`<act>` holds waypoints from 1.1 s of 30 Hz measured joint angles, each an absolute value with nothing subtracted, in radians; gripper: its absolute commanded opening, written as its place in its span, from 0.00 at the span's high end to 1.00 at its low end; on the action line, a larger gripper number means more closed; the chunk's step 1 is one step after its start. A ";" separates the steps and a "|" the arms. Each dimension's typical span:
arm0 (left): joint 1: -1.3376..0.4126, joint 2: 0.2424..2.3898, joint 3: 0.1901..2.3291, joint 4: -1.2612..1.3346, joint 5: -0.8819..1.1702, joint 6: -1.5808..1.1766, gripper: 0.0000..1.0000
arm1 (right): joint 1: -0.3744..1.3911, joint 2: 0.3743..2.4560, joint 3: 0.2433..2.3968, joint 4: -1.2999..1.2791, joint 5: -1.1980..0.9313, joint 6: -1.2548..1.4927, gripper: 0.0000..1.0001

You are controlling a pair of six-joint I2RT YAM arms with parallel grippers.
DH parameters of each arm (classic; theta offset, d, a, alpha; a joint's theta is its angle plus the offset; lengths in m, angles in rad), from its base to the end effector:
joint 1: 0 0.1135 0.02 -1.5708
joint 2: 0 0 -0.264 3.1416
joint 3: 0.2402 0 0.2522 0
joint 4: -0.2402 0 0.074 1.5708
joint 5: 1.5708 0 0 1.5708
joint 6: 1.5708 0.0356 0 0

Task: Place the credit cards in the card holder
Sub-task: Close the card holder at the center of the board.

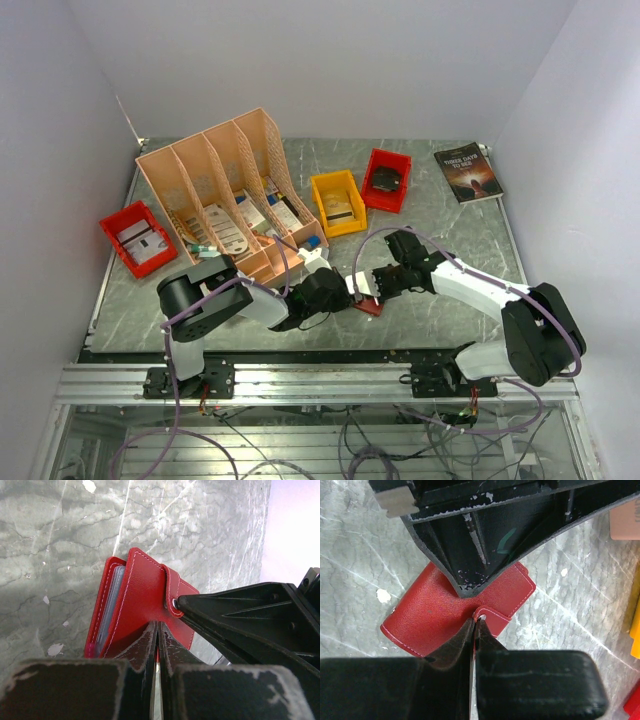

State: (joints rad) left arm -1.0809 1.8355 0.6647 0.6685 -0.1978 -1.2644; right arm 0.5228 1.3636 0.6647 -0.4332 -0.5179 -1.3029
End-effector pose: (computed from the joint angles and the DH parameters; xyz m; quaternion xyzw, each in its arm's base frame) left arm 0.1639 -0.2925 0.1136 -0.1285 0.8482 -0.4341 0.2748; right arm 0.1960 0.1333 0.1652 -0.7806 0.5329 0.1512 0.2896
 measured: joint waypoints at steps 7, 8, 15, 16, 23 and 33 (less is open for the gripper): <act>-1.081 1.835 0.665 0.669 -0.198 -1.264 0.88 | 0.529 1.364 0.664 -0.432 -0.504 -1.305 1.00; -1.081 1.835 0.665 0.669 -0.197 -1.264 0.88 | 0.530 1.364 0.665 -0.432 -0.503 -1.306 1.00; -1.081 1.835 0.665 0.669 -0.197 -1.264 0.88 | 0.530 1.364 0.664 -0.435 -0.482 -1.306 1.00; -1.081 1.835 0.664 0.669 -0.197 -1.264 0.88 | 0.531 1.364 0.664 -0.435 -0.481 -1.305 1.00; -1.081 1.835 0.664 0.669 -0.197 -1.264 0.88 | 0.534 1.364 0.664 -0.435 -0.478 -1.307 1.00; -1.081 1.837 0.665 0.670 -0.195 -1.264 0.88 | 0.571 1.358 0.664 -0.440 -0.436 -1.329 1.00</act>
